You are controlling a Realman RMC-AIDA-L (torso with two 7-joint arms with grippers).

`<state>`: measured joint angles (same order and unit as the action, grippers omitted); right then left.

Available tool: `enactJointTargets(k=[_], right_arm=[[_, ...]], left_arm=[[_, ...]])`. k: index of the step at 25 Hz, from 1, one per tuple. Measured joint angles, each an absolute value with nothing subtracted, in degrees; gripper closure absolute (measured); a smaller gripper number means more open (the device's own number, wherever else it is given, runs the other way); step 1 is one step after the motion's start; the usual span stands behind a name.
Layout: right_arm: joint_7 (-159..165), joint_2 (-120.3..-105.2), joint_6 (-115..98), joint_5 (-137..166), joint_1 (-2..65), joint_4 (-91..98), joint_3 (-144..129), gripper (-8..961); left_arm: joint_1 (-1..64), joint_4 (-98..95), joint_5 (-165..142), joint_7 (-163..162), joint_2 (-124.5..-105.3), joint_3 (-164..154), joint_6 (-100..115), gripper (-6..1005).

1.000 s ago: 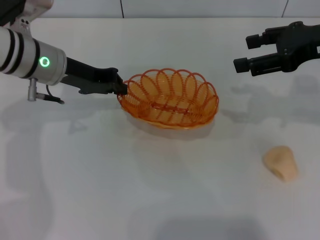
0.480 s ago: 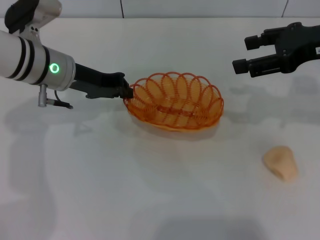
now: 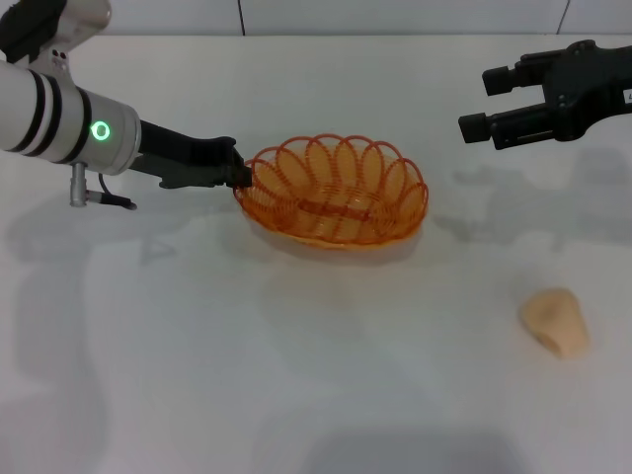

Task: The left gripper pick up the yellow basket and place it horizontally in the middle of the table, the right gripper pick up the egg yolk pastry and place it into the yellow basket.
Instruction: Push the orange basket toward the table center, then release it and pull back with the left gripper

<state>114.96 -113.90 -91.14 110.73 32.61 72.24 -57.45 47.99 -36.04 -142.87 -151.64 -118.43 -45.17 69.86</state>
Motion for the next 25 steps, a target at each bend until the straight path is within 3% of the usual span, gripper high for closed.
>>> enactJointTargets(k=[17, 25], right_arm=[[115.0, -113.9, -91.1, 110.7, 32.6, 72.2, -57.5, 207], [115.0, -113.9, -91.1, 110.7, 32.7, 72.2, -57.5, 208]], left_arm=[[47.9, -36.0, -140.8, -151.9, -118.11, -44.9, 69.9, 909], [47.3, -36.5, -139.3, -151.4, -117.97, -44.9, 70.0, 608]])
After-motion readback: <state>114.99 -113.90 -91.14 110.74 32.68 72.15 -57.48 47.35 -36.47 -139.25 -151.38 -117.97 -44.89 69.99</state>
